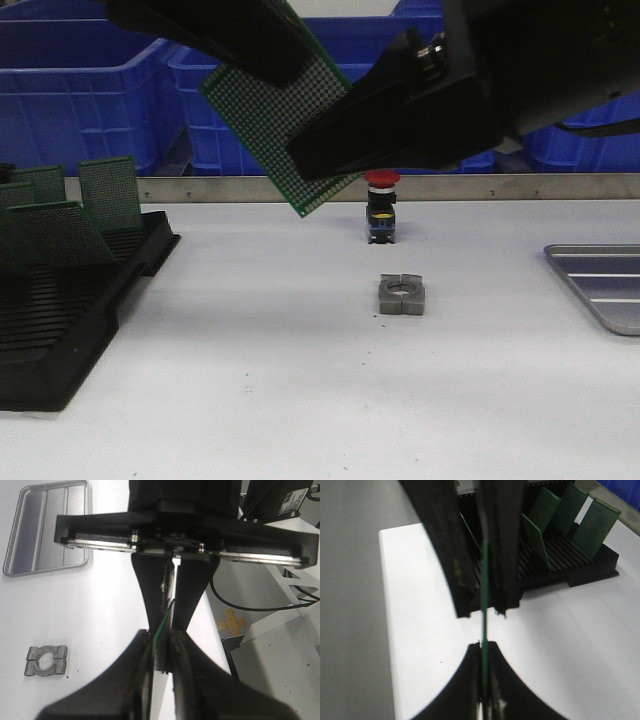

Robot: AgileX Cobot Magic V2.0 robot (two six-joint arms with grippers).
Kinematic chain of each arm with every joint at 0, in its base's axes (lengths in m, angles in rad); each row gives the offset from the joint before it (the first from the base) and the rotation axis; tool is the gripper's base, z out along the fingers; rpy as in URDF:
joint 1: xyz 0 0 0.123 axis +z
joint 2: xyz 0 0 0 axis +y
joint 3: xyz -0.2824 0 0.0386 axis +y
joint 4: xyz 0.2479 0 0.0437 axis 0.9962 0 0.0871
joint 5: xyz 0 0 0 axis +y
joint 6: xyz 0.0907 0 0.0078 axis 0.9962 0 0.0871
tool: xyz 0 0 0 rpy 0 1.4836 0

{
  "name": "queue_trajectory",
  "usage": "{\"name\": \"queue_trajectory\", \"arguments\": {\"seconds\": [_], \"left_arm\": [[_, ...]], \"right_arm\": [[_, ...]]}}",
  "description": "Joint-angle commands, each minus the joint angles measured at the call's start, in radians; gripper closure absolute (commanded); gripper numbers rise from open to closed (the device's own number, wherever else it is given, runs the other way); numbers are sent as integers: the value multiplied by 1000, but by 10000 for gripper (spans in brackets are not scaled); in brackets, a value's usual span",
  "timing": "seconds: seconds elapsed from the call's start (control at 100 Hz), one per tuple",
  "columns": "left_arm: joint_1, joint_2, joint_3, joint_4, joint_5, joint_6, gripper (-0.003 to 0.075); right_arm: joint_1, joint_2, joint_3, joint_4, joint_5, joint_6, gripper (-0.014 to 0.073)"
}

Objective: Place circuit board on tray
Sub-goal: 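Grasp the board's lower edge with the right gripper beside the left, then carry the board with the right gripper and lower it onto the silver tray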

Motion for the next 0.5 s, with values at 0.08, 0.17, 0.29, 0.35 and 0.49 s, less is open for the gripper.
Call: {"name": "queue_trajectory", "arguments": {"seconds": [0.08, 0.17, 0.29, 0.35, 0.49], "left_arm": [[-8, -29, -29, -73, 43, -8, 322], [-8, -29, -29, -84, 39, -8, 243], [-8, -29, -29, -93, 37, -8, 235], [-8, -29, -29, -93, 37, -8, 235], [-8, -29, -29, -93, 25, -8, 236]], "right_arm": [[-1, -22, -33, 50, 39, -7, 661], [-1, -29, -20, 49, 69, 39, 661], [-1, -42, 22, 47, 88, 170, 661], [-4, -42, 45, 42, 70, 235, 661], [-50, -42, 87, 35, -14, 366, 661]]}}
